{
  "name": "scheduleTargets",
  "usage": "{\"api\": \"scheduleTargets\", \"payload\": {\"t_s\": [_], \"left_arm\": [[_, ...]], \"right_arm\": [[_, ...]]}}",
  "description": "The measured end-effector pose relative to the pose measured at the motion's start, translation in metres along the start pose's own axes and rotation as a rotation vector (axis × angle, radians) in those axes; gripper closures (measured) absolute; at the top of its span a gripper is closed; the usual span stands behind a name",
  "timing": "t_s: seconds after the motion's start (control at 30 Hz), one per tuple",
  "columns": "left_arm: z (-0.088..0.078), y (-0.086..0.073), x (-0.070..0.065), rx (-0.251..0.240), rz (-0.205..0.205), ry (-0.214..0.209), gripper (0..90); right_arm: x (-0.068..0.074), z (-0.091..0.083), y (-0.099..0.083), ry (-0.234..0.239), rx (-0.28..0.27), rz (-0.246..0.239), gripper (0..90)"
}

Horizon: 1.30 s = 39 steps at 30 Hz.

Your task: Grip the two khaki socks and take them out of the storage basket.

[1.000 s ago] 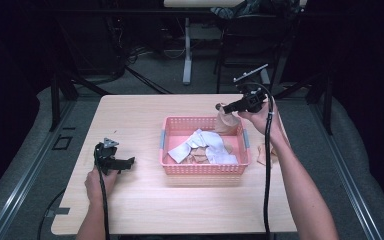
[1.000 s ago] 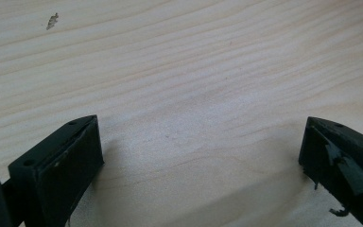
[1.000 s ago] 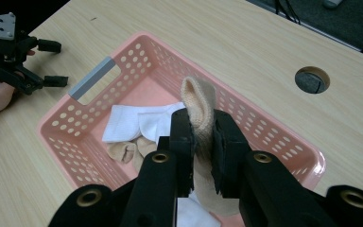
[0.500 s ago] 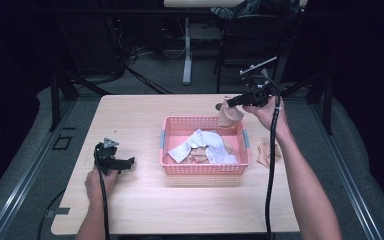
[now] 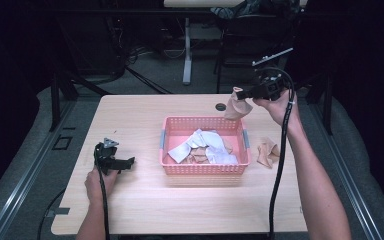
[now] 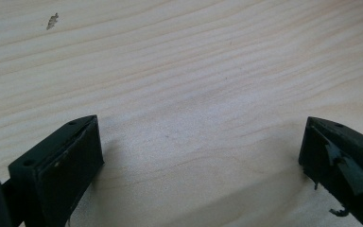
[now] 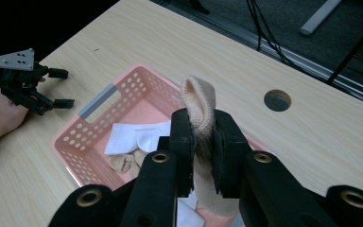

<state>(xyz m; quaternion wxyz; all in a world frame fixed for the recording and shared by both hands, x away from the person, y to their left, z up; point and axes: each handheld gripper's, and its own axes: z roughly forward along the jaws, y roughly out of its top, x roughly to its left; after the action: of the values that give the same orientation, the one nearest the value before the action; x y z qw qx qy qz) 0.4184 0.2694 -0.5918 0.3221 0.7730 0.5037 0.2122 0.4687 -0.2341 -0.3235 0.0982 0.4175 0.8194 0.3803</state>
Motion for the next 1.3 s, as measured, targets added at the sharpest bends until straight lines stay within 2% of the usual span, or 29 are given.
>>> {"api": "scheduleTargets", "payload": {"t_s": [0.37, 0.63, 1.03, 1.17, 1.3], "left_arm": [[0.000, 0.000, 0.000, 0.000, 0.000, 0.000, 0.0], [0.000, 0.000, 0.000, 0.000, 0.000, 0.000, 0.0], [0.000, 0.000, 0.000, 0.000, 0.000, 0.000, 0.0], [0.000, 0.000, 0.000, 0.000, 0.000, 0.000, 0.0], [0.000, 0.000, 0.000, 0.000, 0.000, 0.000, 0.0]], "right_arm": [[-0.023, -0.026, -0.017, -0.037, -0.025, 0.042, 79.9], [-0.037, -0.034, -0.032, -0.069, -0.019, 0.075, 79.9], [-0.058, -0.023, -0.057, -0.109, 0.007, 0.130, 79.9], [-0.064, -0.018, -0.066, -0.130, 0.031, 0.137, 79.9], [-0.068, -0.014, -0.074, -0.133, 0.031, 0.152, 79.8]]}}
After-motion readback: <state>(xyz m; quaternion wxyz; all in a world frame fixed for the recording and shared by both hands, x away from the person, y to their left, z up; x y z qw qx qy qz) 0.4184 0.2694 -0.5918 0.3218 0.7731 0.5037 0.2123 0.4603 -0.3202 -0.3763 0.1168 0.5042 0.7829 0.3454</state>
